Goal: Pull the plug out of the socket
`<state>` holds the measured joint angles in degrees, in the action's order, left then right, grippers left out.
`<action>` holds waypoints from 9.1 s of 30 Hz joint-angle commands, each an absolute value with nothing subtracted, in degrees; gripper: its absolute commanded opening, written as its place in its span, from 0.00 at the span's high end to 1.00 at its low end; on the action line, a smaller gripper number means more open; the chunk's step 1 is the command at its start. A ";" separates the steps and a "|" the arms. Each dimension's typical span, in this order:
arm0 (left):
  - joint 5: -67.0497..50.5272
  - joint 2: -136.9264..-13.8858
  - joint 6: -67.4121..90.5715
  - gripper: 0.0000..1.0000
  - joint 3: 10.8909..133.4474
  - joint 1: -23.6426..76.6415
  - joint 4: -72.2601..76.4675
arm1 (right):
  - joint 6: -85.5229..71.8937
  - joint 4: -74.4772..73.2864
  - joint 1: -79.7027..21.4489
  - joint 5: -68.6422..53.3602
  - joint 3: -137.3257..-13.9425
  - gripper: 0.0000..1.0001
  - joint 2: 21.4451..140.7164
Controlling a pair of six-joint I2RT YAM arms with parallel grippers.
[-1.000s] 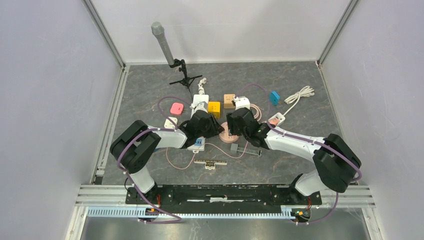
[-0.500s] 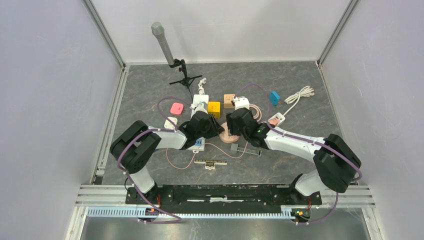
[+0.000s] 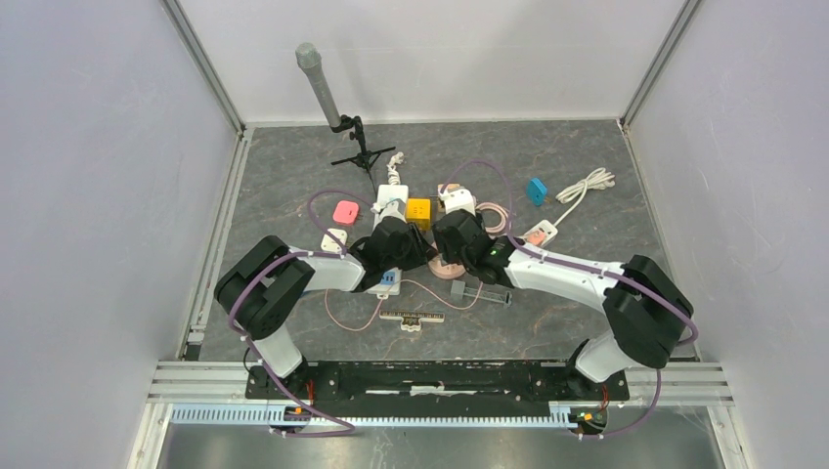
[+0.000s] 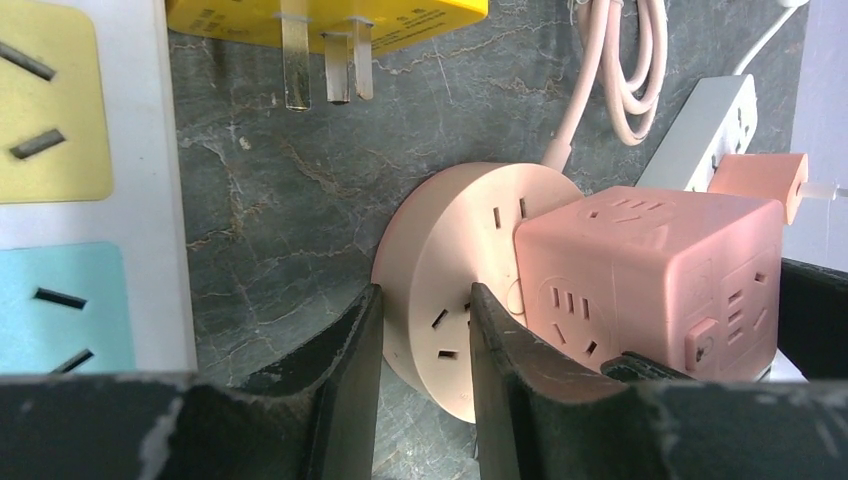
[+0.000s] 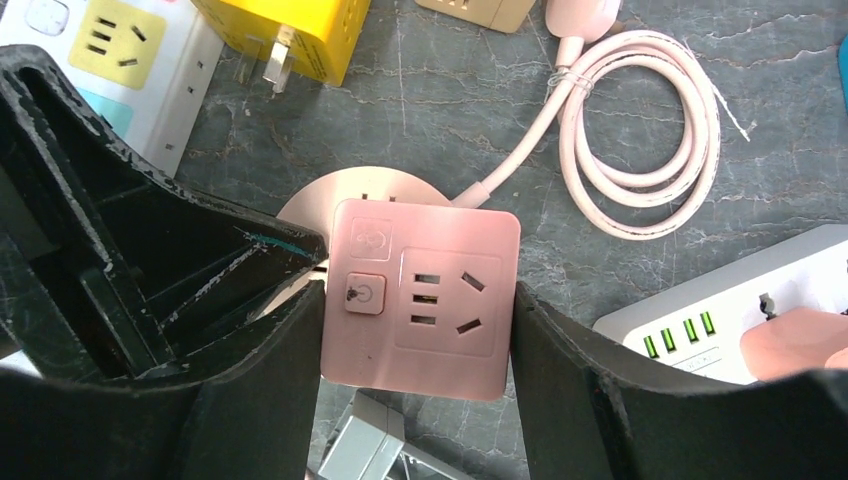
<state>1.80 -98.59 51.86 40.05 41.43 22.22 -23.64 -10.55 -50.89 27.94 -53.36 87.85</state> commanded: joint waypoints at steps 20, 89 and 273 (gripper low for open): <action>6.52 -103.82 46.98 0.68 36.63 41.75 10.28 | -29.34 -12.54 -55.79 25.45 -56.76 0.96 85.55; 7.92 -103.76 45.96 0.67 36.44 41.75 9.40 | -30.35 12.42 -46.14 12.85 -37.67 1.00 71.08; -16.51 -118.42 46.49 0.34 73.32 46.47 15.49 | -19.87 17.75 -20.21 25.15 -22.46 0.50 68.03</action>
<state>-12.62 -115.57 44.80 69.71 46.35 14.44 -21.12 13.47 -20.49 23.33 -21.52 66.67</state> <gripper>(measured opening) 0.680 0.567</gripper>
